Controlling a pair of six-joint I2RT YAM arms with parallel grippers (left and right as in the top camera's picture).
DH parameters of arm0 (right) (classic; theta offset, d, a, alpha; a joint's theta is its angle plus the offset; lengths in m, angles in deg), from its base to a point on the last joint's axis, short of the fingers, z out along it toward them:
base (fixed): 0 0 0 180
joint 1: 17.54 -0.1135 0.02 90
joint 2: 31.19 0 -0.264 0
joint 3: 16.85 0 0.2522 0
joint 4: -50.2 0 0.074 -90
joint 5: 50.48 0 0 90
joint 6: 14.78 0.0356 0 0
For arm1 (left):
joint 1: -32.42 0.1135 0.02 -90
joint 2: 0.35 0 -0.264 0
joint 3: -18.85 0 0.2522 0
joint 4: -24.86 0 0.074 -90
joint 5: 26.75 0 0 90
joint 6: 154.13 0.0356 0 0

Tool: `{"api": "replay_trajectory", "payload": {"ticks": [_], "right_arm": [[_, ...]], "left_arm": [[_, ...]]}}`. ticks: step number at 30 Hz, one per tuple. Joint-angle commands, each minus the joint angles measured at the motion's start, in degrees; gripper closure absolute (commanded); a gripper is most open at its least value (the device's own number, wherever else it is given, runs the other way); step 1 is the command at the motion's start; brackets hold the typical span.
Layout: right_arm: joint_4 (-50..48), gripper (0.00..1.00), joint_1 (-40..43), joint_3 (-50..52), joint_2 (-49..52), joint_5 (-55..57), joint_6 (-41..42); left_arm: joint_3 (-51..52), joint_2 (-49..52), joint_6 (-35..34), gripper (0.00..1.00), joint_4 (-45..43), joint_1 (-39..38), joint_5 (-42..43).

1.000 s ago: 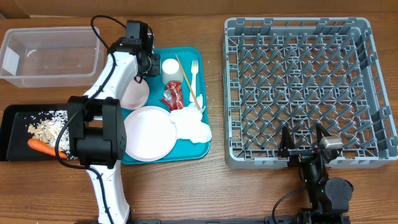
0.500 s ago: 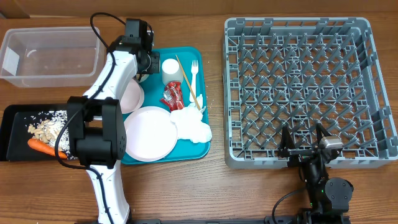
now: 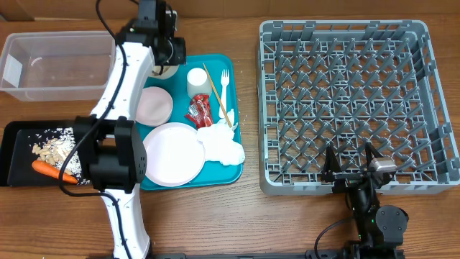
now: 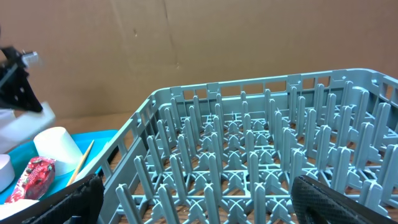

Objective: Sort waste into correct bins and load items into the dishwasher rack
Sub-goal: 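Carry the white bowl left over the black tray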

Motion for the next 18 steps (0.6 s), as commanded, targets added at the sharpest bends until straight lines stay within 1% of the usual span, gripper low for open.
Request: {"api": "replay_trajectory", "payload": {"ticks": [1,8,11,12,15,18], "right_arm": [[-0.2,0.0,0.22,0.59,-0.57,0.57,-0.39],[-0.2,0.0,0.22,0.59,-0.57,0.57,-0.37],[-0.2,0.0,0.22,0.59,-0.57,0.57,-0.39],[-0.2,0.0,0.22,0.59,-0.57,0.57,-0.37],[-0.2,0.0,0.22,0.59,-0.57,0.57,-0.37],[-0.22,0.0,0.22,0.59,-0.57,0.57,-0.37]], "left_arm": [[-8.5,-0.15,-2.4,0.96,5.22,-0.33,1.27],[-23.65,-0.31,-3.82,0.96,22.34,-0.04,1.22],[-28.94,-0.63,-3.91,0.96,29.03,1.2,1.29],[-30.8,-0.92,-5.09,0.96,32.48,2.16,1.27],[-32.74,-1.55,-7.08,0.96,37.46,4.68,1.27],[-32.81,-2.16,-7.52,0.96,40.89,8.61,1.31]]}}
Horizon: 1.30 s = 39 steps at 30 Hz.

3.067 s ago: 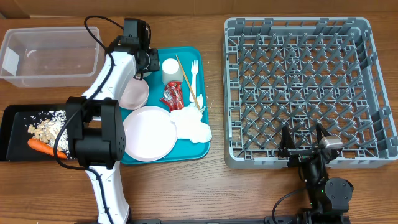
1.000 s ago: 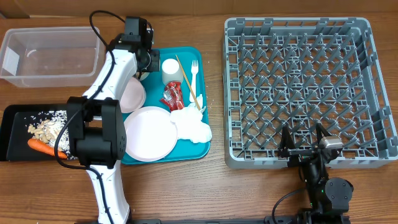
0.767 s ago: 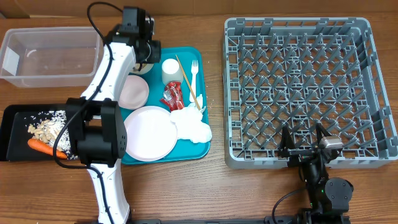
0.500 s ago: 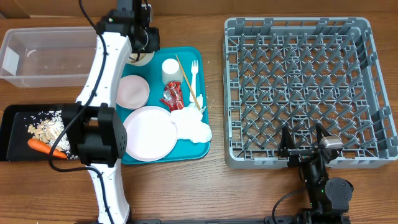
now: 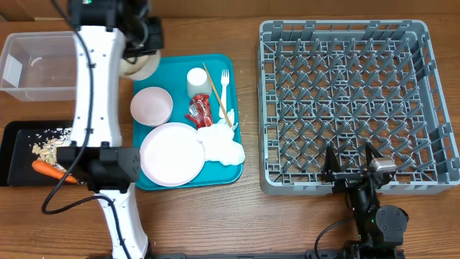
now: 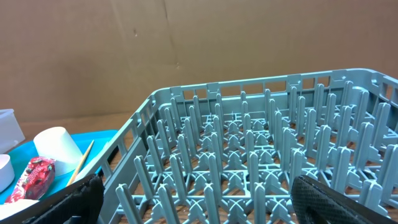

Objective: Sort waste into correct bins and load items into the dishwasher rack
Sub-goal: 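Carry the white bowl left over the black tray, then tilt the white bowl with the left gripper, pouring rice onto the black tray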

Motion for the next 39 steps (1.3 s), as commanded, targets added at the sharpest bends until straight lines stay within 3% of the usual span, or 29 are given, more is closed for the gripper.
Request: {"api": "replay_trajectory", "payload": {"ticks": [1,10,18,27,39], "right_arm": [[-0.2,0.0,0.22,0.59,-0.57,0.57,-0.35],[-0.2,0.0,0.22,0.59,-0.57,0.57,-0.37],[-0.2,0.0,0.22,0.59,-0.57,0.57,-0.37],[-0.2,0.0,0.22,0.59,-0.57,0.55,-0.35],[-0.2,0.0,0.22,0.59,-0.57,0.57,-0.35]], "left_arm": [[-1.51,-1.97,-2.73,0.96,3.28,5.99,0.02],[-1.49,-2.4,-2.19,0.96,8.57,19.47,5.35],[0.26,-2.45,1.77,0.96,8.57,30.34,20.04],[7.72,-2.45,7.43,0.96,8.57,35.87,31.74],[14.67,-2.45,10.71,0.96,8.57,43.28,34.71]]}}
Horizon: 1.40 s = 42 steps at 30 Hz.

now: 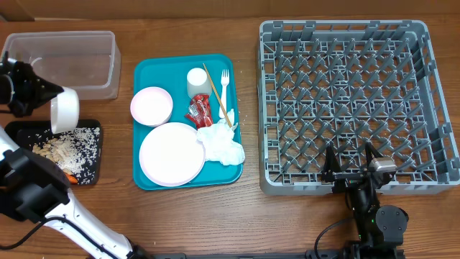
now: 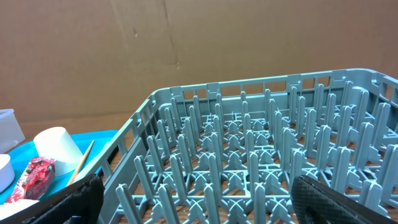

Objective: Sort waste into correct bins and load items into the dishwasher rack
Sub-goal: 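Tilt the white bowl with the left gripper, pouring rice onto the black tray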

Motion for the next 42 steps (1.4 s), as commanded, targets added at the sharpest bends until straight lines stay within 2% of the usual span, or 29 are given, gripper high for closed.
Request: {"api": "replay_trajectory", "payload": {"ticks": [1,5,11,25,42], "right_arm": [[-0.2,0.0,0.22,0.59,-0.57,0.57,-0.35],[-0.17,0.0,0.22,0.59,-0.57,0.57,-0.37],[-0.17,0.0,0.22,0.59,-0.57,0.57,-0.35],[-0.17,0.0,0.22,0.59,-0.57,0.57,-0.37],[-0.17,0.0,0.22,0.59,-0.57,0.57,-0.35]], "left_arm": [[1.49,-2.12,1.81,0.96,0.15,2.97,2.14],[5.11,-2.12,2.93,0.96,0.15,4.24,3.65],[12.76,-2.12,11.47,0.96,-0.04,6.05,18.93],[23.39,-2.12,13.35,0.96,-2.93,13.51,18.73],[35.26,-2.08,13.6,0.96,-9.94,18.69,30.97]]}}
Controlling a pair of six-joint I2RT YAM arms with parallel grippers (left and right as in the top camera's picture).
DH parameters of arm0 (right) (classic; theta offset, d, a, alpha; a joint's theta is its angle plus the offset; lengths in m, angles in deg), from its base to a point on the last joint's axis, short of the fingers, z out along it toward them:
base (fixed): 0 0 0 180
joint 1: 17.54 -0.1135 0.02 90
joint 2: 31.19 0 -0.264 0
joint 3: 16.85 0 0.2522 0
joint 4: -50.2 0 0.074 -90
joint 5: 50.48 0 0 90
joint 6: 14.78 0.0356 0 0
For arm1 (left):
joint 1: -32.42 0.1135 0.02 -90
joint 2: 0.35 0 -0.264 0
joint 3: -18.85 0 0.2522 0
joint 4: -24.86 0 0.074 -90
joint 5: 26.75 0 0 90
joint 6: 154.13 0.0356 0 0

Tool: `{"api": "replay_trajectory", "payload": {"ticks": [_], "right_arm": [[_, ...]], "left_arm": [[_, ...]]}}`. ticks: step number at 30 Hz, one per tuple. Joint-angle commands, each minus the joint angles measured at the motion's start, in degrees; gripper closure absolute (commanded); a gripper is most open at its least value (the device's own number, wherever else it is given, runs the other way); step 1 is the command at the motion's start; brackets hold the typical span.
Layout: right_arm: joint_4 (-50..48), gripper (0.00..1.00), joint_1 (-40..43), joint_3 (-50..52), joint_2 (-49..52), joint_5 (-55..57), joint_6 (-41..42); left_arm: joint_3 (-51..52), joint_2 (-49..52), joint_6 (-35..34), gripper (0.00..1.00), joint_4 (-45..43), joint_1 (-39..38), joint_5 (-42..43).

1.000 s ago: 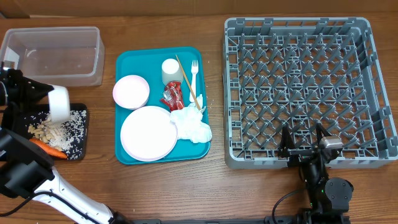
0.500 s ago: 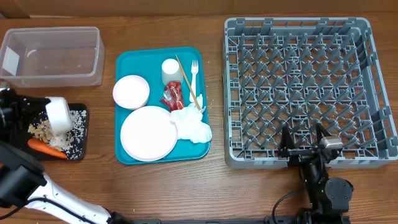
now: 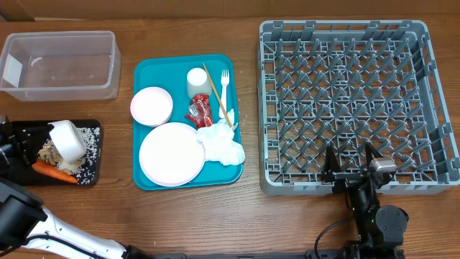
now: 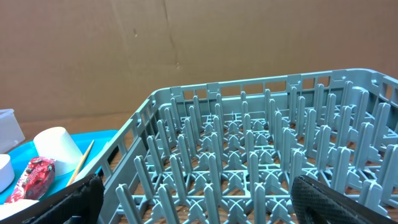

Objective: Sort waste into correct bins and load items into the dishwasher rack
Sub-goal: 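Tilt the white bowl with the left gripper, pouring rice onto the black tray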

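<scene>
My left gripper (image 3: 47, 136) is at the far left, shut on a small white bowl (image 3: 67, 138) that is tipped on its side over the black waste tray (image 3: 92, 178). That tray holds rice, food scraps and a carrot (image 3: 54, 171). The teal tray (image 3: 144, 72) carries a pink bowl (image 3: 151, 106), a white plate (image 3: 171, 153), a white cup (image 3: 197, 80), a red wrapper (image 3: 198, 111), a chopstick (image 3: 218, 95), a white fork (image 3: 225, 90) and a crumpled napkin (image 3: 223, 144). My right gripper (image 3: 350, 164) stands open at the near edge of the grey dishwasher rack (image 3: 352, 108).
A clear plastic bin (image 3: 61, 65) stands at the back left, behind the black tray. In the right wrist view the rack (image 4: 249, 155) fills the frame, with the white cup (image 4: 56, 146) and red wrapper (image 4: 31, 174) at the left. A cardboard wall is behind.
My left gripper and the white bowl have moved nearer, from over the black tray's back edge to low over its middle. The right arm has not moved.
My left gripper was at the back left corner of the teal tray on a white bowl. Then it held the bowl left of the tray, beside the clear bin. Then the bowl was tipped over the black tray with more rice there, and now it is lower.
</scene>
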Motion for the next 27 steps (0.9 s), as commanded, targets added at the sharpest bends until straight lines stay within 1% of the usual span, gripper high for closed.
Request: {"api": "replay_trajectory", "payload": {"ticks": [1,2,7,10,16,17,19,20,22,24,27], "right_arm": [[-0.2,0.0,0.22,0.59,-0.57,0.55,-0.33],[-0.2,0.0,0.22,0.59,-0.57,0.55,-0.33],[-0.2,0.0,0.22,0.59,-0.57,0.55,-0.33],[-0.2,0.0,0.22,0.59,-0.57,0.55,-0.33],[-0.2,0.0,0.22,0.59,-0.57,0.55,-0.33],[-0.2,0.0,0.22,0.59,-0.57,0.52,-0.35],[-0.22,0.0,0.22,0.59,-0.57,0.55,-0.33],[-0.2,0.0,0.22,0.59,-0.57,0.55,-0.35],[-0.2,0.0,0.22,0.59,-0.57,0.55,-0.35],[-0.2,0.0,0.22,0.59,-0.57,0.55,-0.33],[-0.2,0.0,0.22,0.59,-0.57,0.55,-0.35]], "left_arm": [[1.9,-1.97,2.12,0.96,-0.7,0.83,7.21],[1.92,-1.95,2.99,0.96,-0.66,0.87,7.72],[1.92,-1.95,3.21,0.96,0.02,1.05,9.62],[1.92,-1.92,2.27,0.96,-2.32,1.36,10.27],[1.92,-1.92,2.99,0.96,0.02,2.97,12.24],[1.92,-1.92,3.61,0.96,1.84,3.23,12.24],[1.92,-1.92,7.76,0.96,3.3,3.63,14.49],[1.92,-1.9,8.02,0.96,2.32,3.85,15.06],[1.92,-1.92,8.0,0.96,3.69,3.96,15.39],[1.92,-1.9,10.32,0.96,3.1,3.96,17.51],[1.92,-1.9,10.23,0.96,2.01,3.96,17.09]]}}
